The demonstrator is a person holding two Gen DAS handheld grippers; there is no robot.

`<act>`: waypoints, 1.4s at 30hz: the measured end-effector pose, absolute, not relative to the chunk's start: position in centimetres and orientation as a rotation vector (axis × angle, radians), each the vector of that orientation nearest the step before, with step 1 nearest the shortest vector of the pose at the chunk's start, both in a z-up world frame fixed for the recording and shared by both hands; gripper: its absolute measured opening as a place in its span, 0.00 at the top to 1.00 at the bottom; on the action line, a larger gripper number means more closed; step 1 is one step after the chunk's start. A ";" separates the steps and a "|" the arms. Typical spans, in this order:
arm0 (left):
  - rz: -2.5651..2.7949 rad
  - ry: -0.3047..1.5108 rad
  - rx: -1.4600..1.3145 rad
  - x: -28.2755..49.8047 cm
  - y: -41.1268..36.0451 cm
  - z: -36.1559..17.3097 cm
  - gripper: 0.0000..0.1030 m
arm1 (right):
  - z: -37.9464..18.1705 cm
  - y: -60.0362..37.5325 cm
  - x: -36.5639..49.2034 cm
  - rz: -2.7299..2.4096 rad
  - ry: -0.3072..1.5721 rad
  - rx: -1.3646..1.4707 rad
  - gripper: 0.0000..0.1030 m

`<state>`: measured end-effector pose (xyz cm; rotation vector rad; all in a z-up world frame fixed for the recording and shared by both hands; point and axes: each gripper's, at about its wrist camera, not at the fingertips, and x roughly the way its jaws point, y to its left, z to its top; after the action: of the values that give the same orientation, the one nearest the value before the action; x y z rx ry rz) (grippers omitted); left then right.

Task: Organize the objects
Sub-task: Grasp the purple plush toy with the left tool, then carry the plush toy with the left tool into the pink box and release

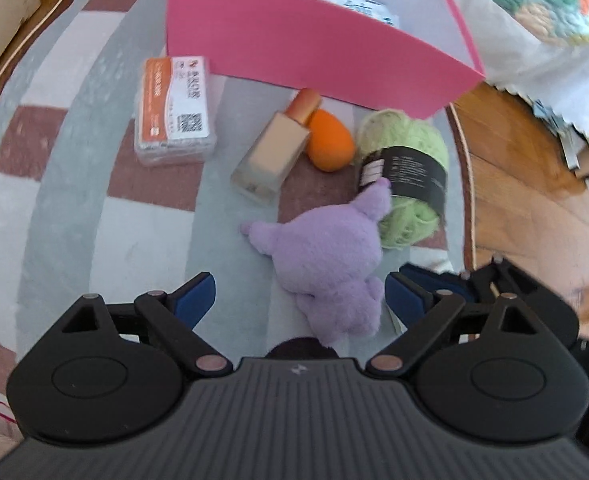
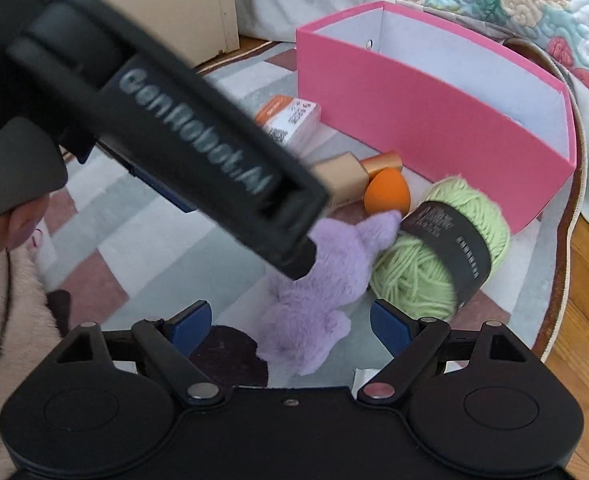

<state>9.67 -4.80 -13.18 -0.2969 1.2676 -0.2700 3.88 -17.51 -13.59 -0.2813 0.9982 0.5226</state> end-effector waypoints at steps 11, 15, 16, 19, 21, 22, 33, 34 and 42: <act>-0.313 1.303 -0.275 9.0 -6.9 -17.5 0.13 | -17.0 -17.5 2.5 0.435 0.911 -0.332 0.40; -0.311 1.269 -0.244 8.9 -8.1 -17.5 0.13 | -17.5 -17.0 1.4 0.417 0.854 -0.396 0.39; -0.310 1.255 -0.244 8.9 -8.3 -17.5 0.14 | -17.6 -16.9 1.2 0.412 0.839 -0.408 0.39; -0.320 1.238 -0.283 9.1 -8.4 -17.5 0.29 | -17.5 -17.1 0.9 0.398 0.831 -0.391 0.40; -0.361 1.246 -0.327 9.0 -8.3 -17.2 0.58 | -17.2 -17.7 1.0 0.406 0.846 -0.355 0.45; -0.363 1.241 -0.340 8.8 -8.2 -16.7 0.60 | -16.9 -17.9 1.1 0.418 0.860 -0.333 0.47; -0.375 1.168 -0.366 5.9 -6.6 -13.3 0.68 | -12.6 -18.5 0.4 0.495 0.909 -0.222 0.53; -0.374 1.162 -0.366 5.6 -6.5 -12.9 0.68 | -12.0 -18.6 0.3 0.503 0.910 -0.212 0.53; -0.405 1.124 -0.375 4.7 -4.3 -8.4 0.68 | -7.5 -18.5 -0.9 0.560 0.834 -0.232 0.54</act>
<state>4.72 -4.27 -8.43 -0.3751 1.1242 -0.4048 -0.93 -18.48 -7.49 -0.2318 0.8341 0.5597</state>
